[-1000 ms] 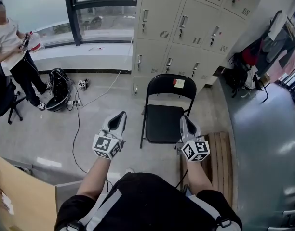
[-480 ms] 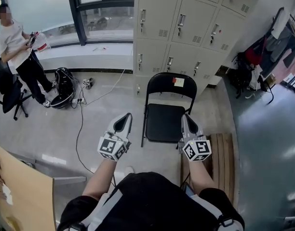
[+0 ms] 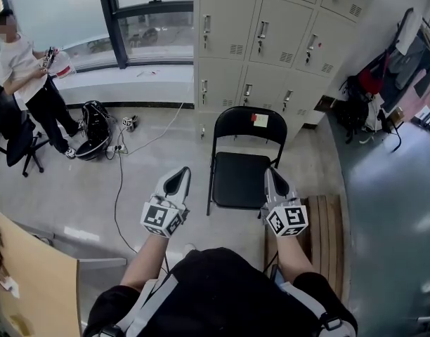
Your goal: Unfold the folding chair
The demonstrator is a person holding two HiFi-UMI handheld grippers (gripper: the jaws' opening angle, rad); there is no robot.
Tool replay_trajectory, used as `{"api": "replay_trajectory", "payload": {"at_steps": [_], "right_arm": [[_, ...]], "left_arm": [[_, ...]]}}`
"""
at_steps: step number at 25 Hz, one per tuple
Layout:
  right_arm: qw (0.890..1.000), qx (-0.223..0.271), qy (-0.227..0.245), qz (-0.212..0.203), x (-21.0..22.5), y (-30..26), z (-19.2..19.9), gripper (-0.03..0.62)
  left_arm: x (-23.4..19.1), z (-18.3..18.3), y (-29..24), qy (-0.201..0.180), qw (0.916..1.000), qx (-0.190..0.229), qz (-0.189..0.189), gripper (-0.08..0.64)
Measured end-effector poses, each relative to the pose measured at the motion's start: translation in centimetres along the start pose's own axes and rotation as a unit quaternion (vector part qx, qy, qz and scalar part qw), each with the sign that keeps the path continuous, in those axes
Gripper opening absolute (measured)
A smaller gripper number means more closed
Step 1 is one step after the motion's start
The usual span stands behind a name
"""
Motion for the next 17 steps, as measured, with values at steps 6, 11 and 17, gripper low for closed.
{"api": "replay_trajectory", "payload": {"at_steps": [6,11,17], "right_arm": [[1.0,0.0,-0.01,0.01,0.9,-0.4,0.1,0.003],[1.0,0.002,-0.003,0.006,0.8,-0.9,-0.1,0.003],[1.0,-0.004,-0.002,0.005,1.2,-1.4,-0.2,0.003]], "left_arm": [[0.3,-0.1,-1.1,-0.003,1.0,0.002,0.009,0.0],[-0.2,-0.2,-1.5,-0.003,1.0,0.006,0.007,0.0],[-0.2,-0.3,-2.3,0.0,0.9999,0.007,0.01,0.0]]}}
Point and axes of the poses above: the fingertips, and each gripper's own axes: y backward along the fingers, x to its right, z out of its underside, the point moved 5 cm from there along y, backward along the fingers, and after that the axes turned 13 degrees about y, right-handed, at the moved point
